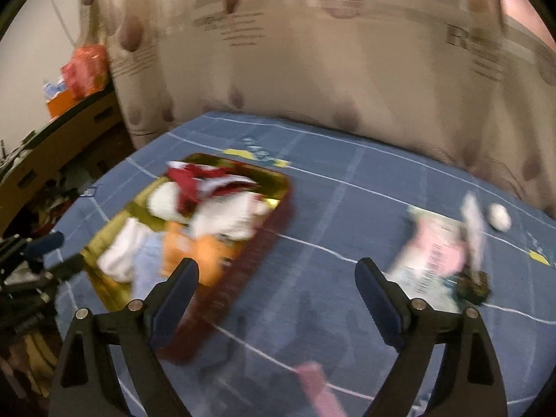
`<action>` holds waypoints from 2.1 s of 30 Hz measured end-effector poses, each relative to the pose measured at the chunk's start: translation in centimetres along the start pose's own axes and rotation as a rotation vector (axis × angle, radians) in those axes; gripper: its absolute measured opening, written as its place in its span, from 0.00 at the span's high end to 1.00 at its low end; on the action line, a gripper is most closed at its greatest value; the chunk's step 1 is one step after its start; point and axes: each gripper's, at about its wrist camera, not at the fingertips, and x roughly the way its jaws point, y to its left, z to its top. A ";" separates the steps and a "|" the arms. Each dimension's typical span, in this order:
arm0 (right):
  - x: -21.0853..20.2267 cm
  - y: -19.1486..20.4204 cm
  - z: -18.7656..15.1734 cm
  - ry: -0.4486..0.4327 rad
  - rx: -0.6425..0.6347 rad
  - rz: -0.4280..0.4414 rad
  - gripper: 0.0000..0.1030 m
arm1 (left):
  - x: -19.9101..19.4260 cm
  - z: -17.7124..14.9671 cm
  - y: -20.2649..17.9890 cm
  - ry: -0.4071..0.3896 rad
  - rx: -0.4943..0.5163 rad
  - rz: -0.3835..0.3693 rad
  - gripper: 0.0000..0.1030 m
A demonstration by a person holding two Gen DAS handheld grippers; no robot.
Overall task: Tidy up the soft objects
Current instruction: 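Reach the right gripper to the white cotton ball and grasp it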
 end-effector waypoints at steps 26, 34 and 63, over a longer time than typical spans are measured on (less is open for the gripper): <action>2.4 -25.8 -2.0 0.059 0.308 -0.376 0.12 | -0.3 0.6 -3.2 0.009 0.069 -0.025 0.50; 5.8 -27.9 -0.4 0.086 0.274 -0.387 0.09 | -0.9 1.5 -7.7 -0.017 0.177 -0.117 0.46; 13.8 -28.0 4.2 0.128 0.217 -0.328 0.75 | 3.9 5.2 -19.3 0.018 0.292 -0.314 0.45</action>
